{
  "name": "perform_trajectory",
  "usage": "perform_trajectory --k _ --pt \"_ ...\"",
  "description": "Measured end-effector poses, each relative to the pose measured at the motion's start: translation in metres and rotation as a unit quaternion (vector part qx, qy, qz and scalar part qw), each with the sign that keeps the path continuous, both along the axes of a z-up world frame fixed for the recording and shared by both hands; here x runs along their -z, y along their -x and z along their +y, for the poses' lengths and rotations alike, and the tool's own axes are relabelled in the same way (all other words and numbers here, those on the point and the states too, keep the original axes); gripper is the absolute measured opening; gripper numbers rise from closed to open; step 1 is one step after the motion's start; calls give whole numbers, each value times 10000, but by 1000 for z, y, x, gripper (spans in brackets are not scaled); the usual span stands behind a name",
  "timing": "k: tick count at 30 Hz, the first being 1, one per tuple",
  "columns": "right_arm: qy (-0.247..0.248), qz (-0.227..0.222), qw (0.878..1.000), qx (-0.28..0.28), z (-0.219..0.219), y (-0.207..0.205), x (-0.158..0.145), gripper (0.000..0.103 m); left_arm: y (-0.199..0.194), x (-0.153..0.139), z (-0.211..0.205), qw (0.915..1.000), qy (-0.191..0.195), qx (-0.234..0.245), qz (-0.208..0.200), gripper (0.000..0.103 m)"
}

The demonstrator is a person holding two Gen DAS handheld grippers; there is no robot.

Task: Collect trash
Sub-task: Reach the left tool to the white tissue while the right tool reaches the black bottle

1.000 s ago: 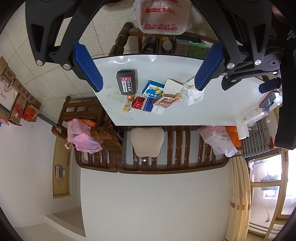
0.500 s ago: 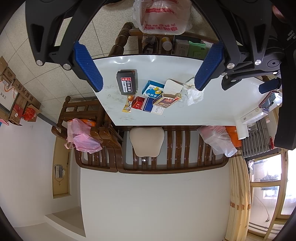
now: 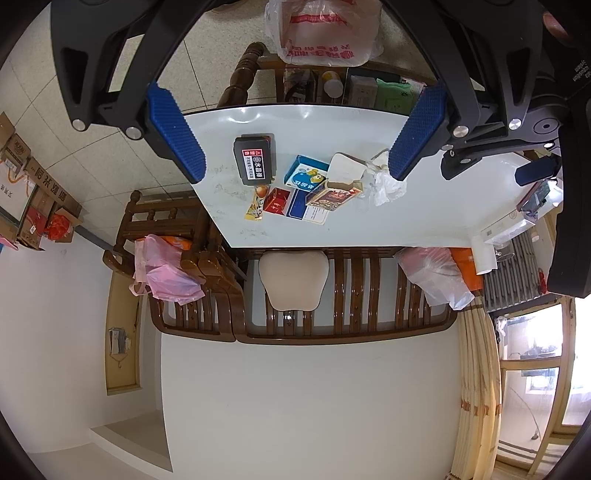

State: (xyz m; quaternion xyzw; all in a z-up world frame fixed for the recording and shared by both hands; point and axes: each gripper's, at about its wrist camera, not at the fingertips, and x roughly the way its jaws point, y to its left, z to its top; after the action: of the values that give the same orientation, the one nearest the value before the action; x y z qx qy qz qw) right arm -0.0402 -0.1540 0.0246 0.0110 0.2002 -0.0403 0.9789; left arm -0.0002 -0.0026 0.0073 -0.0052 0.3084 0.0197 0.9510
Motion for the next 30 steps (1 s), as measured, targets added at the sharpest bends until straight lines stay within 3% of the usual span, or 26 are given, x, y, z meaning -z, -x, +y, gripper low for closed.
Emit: perform_trajectory --k 7,10,14,20,30 --pt "65 39 9999 -152 -5 -13 -6 97 -17 0 -5 9992 -207 240 235 96" --pt "347 -92 9993 -119 -10 -17 -12 97 -30 1 -4 9974 -269 475 464 96" --pt "715 49 9969 -312 -20 -32 -20 97 -50 0 -1 9928 -321 873 752 96" --pt "828 692 9906 -841 -39 -67 -28 97 -86 -9 8 9814 -258 1413 1273 96" --pt "774 1496 9786 -1185 -69 -129 -52 97 -138 -15 1 9645 -351 1619 2057 96"
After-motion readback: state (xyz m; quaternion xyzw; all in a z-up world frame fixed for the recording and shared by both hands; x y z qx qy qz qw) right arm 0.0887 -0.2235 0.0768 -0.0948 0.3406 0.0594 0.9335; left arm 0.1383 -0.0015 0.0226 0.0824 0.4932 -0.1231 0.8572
